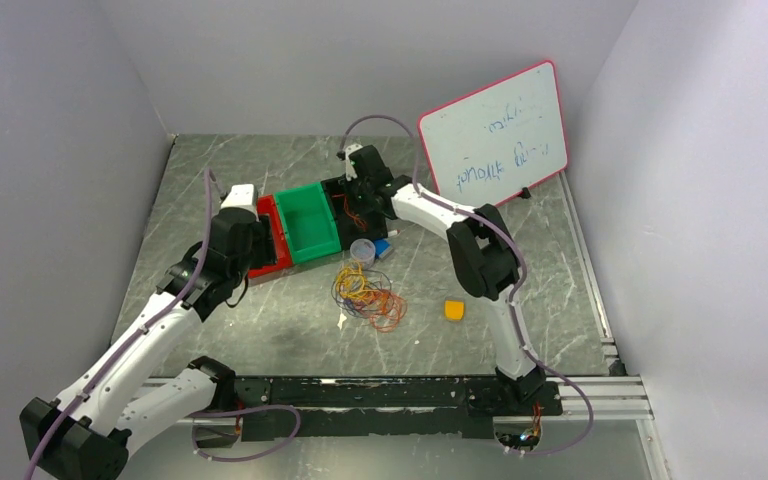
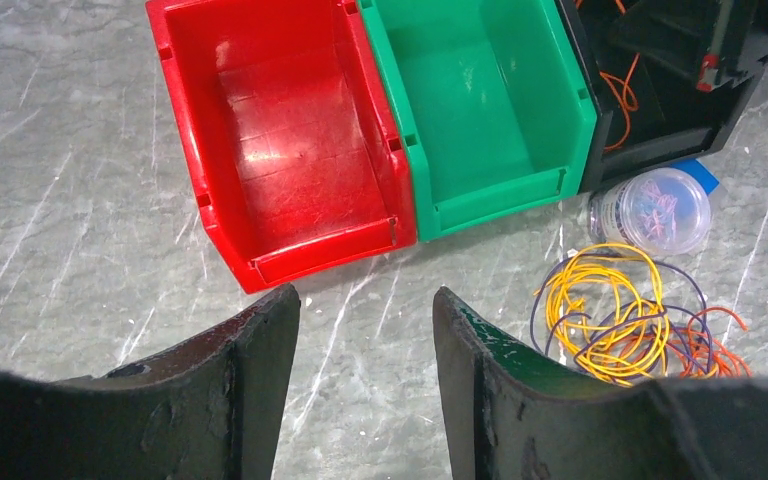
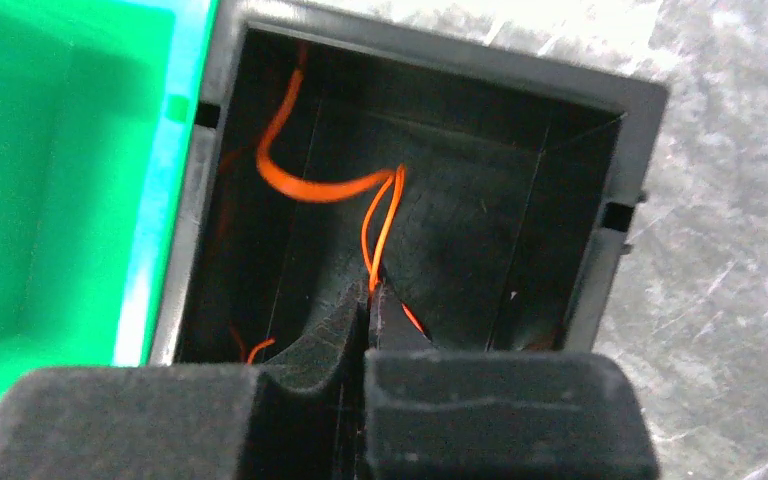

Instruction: Untangle the cables

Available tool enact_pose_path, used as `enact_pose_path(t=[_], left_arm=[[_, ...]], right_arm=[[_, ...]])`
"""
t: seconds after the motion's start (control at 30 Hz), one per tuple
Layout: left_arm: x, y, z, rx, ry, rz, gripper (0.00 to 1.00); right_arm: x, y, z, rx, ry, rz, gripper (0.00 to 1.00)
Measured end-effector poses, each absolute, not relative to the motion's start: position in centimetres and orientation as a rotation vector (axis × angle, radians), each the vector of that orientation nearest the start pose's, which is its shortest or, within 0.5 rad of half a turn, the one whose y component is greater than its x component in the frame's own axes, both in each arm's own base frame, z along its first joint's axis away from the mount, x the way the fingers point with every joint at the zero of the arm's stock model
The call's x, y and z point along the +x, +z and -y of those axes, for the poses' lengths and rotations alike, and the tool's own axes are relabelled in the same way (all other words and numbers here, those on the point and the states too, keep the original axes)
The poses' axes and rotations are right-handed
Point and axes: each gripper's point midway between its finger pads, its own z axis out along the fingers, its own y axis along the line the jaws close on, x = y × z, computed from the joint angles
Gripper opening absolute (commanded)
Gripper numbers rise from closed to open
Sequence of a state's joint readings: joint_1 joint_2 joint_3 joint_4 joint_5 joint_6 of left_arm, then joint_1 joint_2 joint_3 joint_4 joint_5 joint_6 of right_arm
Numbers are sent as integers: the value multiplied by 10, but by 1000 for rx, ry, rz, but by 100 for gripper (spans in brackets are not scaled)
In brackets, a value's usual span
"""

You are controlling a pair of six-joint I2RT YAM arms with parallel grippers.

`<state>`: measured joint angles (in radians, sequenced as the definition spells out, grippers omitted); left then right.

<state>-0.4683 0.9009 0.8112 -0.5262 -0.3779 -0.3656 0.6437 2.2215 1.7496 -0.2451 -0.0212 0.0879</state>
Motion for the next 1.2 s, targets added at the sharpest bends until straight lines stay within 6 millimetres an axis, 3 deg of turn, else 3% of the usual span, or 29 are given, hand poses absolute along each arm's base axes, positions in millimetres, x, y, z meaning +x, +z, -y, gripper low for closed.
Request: enact_pose_path(t=[0.13, 0.23, 0.33, 0.53, 0.7, 0.87, 1.03, 1.2], left_arm=[[273, 185, 81, -101, -74, -2135, 59], [273, 186, 81, -103, -77, -2130, 61], [273, 187, 81, -102, -79, -2128, 65], [272, 186, 86, -109, -114, -2136, 67], [275, 181, 92, -99, -138, -2155, 66], [277, 174, 103, -69, -177, -2186, 66], [279, 169, 118, -33, -253, -2210, 65], [283, 166, 140, -2, -357, -2219, 63]], right_arm=[[459, 59, -358, -669, 380, -2255, 9], [460, 62, -359, -675, 370, -2243, 25], [461, 69, -358, -671, 356, -2227, 40], [460, 105, -348, -646, 328, -2171, 58], [455, 150, -338, -615, 324, -2094, 62], [443, 184, -327, -591, 336, -2036, 62], [414, 192, -307, -556, 366, -2021, 61], [374, 187, -277, -479, 420, -2056, 60]])
